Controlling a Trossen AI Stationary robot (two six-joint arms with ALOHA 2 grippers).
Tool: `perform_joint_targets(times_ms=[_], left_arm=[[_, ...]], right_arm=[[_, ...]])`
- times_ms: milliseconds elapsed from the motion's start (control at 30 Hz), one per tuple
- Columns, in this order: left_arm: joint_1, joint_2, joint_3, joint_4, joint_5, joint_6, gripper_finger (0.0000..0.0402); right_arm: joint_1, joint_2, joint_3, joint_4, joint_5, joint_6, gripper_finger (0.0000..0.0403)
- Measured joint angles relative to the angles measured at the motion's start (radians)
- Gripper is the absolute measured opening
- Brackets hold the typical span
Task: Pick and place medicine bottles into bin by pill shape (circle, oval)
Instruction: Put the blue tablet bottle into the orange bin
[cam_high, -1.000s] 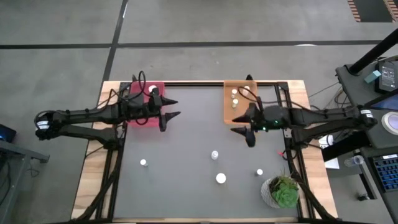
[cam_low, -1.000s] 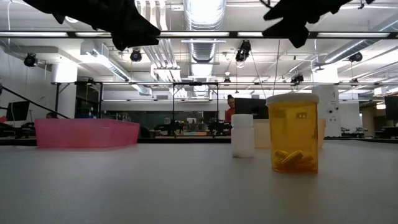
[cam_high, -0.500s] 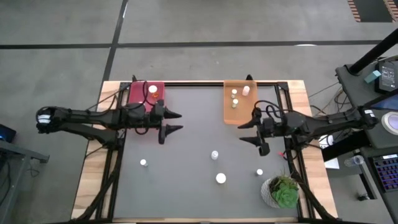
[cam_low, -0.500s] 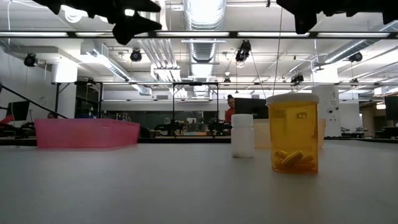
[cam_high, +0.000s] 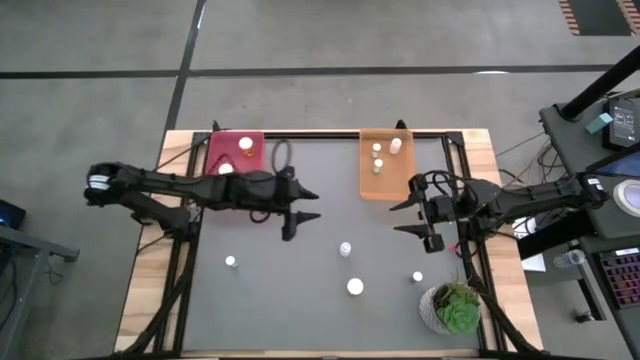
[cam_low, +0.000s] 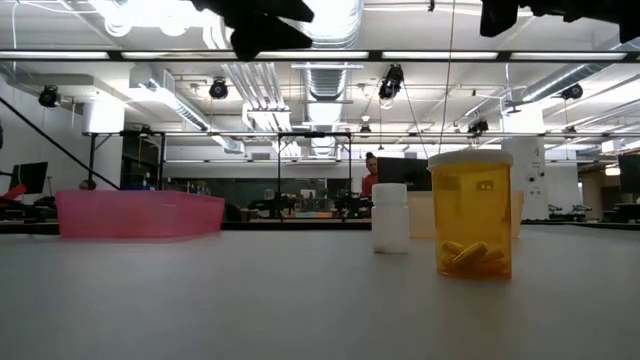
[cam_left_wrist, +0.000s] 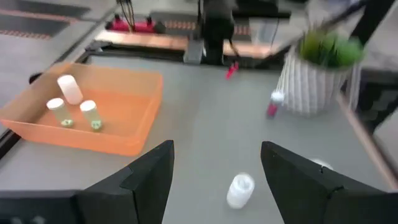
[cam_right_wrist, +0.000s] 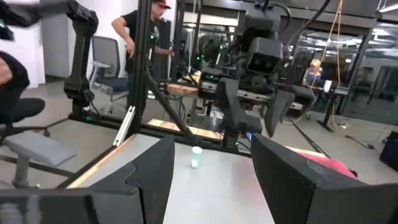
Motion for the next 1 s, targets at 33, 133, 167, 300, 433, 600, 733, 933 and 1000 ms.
perform_joint_targets(times_ms=[33,133,167,300,433,600,733,933,1000], left_arm=[[-0.008,0.024,0.028,-0.037,-0.002,0.018,0.0226],[-0.035,0.091,0.112,-0.159,-0.002,0.058,0.0226],[-0.046,0.111,0.137,-0.206,-0.002,0.061,0.0226],[-0.088,0.178,0.249,-0.414,-0.002,0.058,0.0226],[-0.138,0.239,0.348,-0.614,0.001,-0.011,0.0226],[-0.2,0.293,0.405,-0.831,0.05,-0.244,0.0226],[-0.255,0.309,0.388,-0.92,0.153,-0.479,0.0226],[-0.356,0.3,0.362,-1.127,0.197,-0.592,0.0226],[-0.392,0.288,0.358,-1.18,0.195,-0.57,0.0226]], right_arm=[[0.0,-0.001,-0.001,-0.002,0.0,-0.005,0.0205],[0.0,-0.003,-0.003,-0.002,-0.001,-0.009,0.0205],[0.0,-0.003,-0.003,-0.002,-0.002,-0.009,0.0205],[0.0,-0.004,-0.004,-0.006,-0.002,-0.009,0.0205],[0.0,-0.004,-0.004,-0.008,-0.002,-0.007,0.0205],[0.0,-0.004,-0.004,-0.01,-0.001,0.0,0.0205],[0.0,-0.003,-0.004,-0.01,0.0,0.0,0.0205],[0.0,-0.003,-0.004,-0.013,0.0,0.0,0.0205],[-0.001,-0.003,-0.004,-0.012,0.0,-0.001,0.0205]])
